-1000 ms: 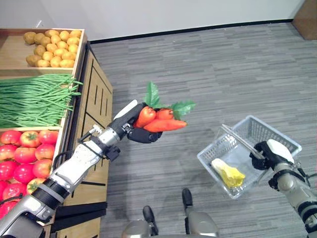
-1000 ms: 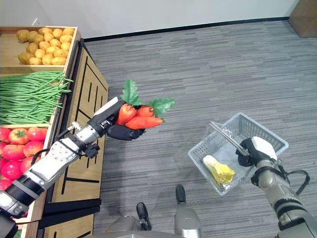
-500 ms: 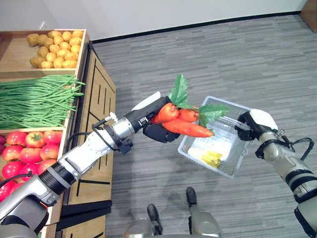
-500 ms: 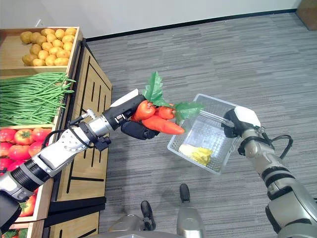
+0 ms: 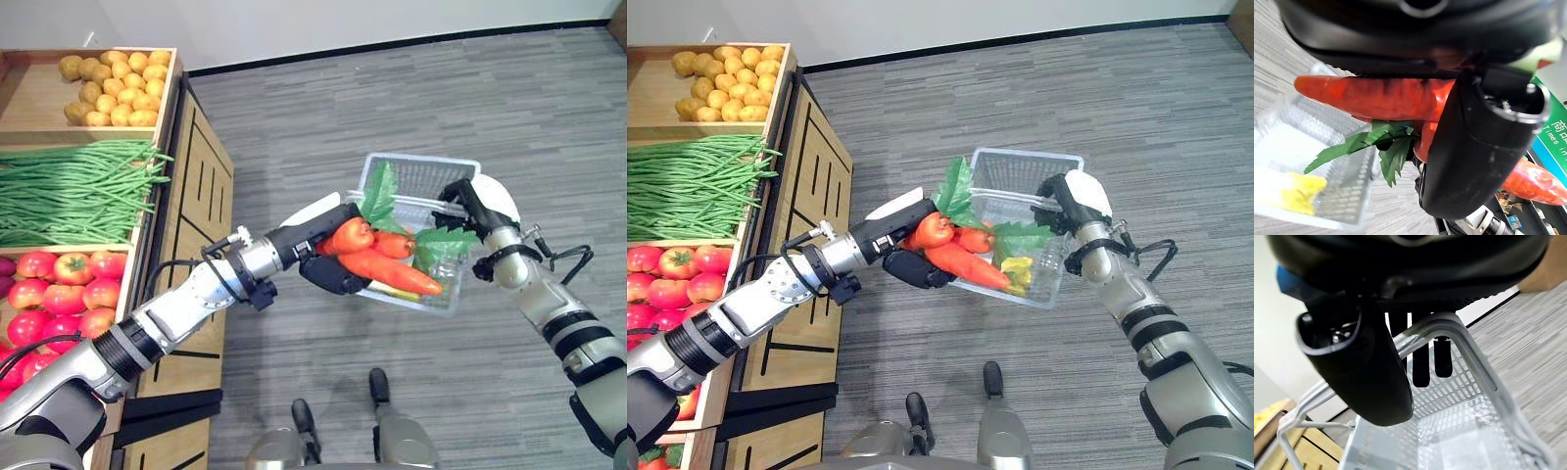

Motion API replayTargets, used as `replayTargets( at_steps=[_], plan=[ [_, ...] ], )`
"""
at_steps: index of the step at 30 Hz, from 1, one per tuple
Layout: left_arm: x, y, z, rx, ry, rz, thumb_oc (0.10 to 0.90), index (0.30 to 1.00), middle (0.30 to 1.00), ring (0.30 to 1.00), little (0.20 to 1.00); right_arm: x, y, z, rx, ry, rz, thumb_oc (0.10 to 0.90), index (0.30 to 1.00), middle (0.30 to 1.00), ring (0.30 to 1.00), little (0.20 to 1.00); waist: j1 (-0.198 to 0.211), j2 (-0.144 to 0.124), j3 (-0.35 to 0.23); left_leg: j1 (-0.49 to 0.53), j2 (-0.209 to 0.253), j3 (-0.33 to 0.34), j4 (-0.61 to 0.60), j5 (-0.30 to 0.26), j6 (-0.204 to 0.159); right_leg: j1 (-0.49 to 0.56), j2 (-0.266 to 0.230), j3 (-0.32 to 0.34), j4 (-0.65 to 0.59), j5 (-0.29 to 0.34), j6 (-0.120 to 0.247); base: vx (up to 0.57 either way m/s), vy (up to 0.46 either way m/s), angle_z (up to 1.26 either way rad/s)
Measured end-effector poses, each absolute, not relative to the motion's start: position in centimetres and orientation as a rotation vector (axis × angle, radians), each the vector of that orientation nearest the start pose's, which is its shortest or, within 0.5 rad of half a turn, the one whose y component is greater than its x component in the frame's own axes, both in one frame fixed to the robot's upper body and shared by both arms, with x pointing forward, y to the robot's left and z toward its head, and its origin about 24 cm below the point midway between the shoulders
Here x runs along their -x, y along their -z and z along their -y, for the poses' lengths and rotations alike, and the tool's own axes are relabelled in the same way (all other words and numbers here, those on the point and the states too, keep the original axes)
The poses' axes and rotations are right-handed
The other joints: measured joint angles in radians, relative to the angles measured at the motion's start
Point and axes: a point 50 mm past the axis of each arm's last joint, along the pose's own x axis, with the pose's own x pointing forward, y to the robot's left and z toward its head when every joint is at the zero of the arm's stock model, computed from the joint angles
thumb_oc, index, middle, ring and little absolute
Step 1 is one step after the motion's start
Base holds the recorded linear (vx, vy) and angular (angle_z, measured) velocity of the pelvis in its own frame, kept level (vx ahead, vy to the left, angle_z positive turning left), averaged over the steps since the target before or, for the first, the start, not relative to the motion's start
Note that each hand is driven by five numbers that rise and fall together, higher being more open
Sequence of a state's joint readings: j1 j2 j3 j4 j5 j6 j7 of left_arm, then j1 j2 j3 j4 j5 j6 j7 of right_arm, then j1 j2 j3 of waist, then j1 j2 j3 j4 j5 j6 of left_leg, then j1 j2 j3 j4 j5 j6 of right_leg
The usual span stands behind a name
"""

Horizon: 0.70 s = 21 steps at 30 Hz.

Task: Get the vegetables into the basket

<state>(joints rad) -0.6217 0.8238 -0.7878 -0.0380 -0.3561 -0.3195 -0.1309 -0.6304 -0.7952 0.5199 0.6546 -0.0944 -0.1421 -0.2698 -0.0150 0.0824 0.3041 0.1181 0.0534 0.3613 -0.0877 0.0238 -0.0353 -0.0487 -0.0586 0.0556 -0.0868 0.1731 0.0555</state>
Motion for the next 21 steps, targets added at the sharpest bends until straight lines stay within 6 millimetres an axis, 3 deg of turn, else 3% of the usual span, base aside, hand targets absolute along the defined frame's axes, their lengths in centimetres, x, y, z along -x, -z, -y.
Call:
replayTargets(
  at_steps=[10, 21],
  plan=[
    [-29.4, -12.1, -9.4, -0.587, 0.869, 0.370, 0.400, 0.300, 0.300, 0.300, 0.300, -35.2, -11.6, 24.4, 0.994, 0.034, 0.136, 0.400, 0.300, 0.300, 0.300, 0.300, -0.003, -0.002, 0.001, 0.001, 0.001, 0.001, 0.000, 0.000, 0.000, 0.000, 0.002, 0.001, 0.000, 0.000, 0.000, 0.00, 0.000, 0.00],
    [-31.3, -8.6, -10.7, -0.650, 0.650, 0.259, 0.400, 0.300, 0.300, 0.300, 0.300, -34.9, -13.3, 20.2, 0.938, -0.120, 0.267, 0.400, 0.300, 0.300, 0.300, 0.300, -0.024, -0.009, 0.005, 0.003, 0.008, 0.004, 0.000, 0.000, 0.000, 0.001, 0.009, 0.003, 0.000, 0.000, 0.000, 0.00, 0.000, 0.00]
  ],
)
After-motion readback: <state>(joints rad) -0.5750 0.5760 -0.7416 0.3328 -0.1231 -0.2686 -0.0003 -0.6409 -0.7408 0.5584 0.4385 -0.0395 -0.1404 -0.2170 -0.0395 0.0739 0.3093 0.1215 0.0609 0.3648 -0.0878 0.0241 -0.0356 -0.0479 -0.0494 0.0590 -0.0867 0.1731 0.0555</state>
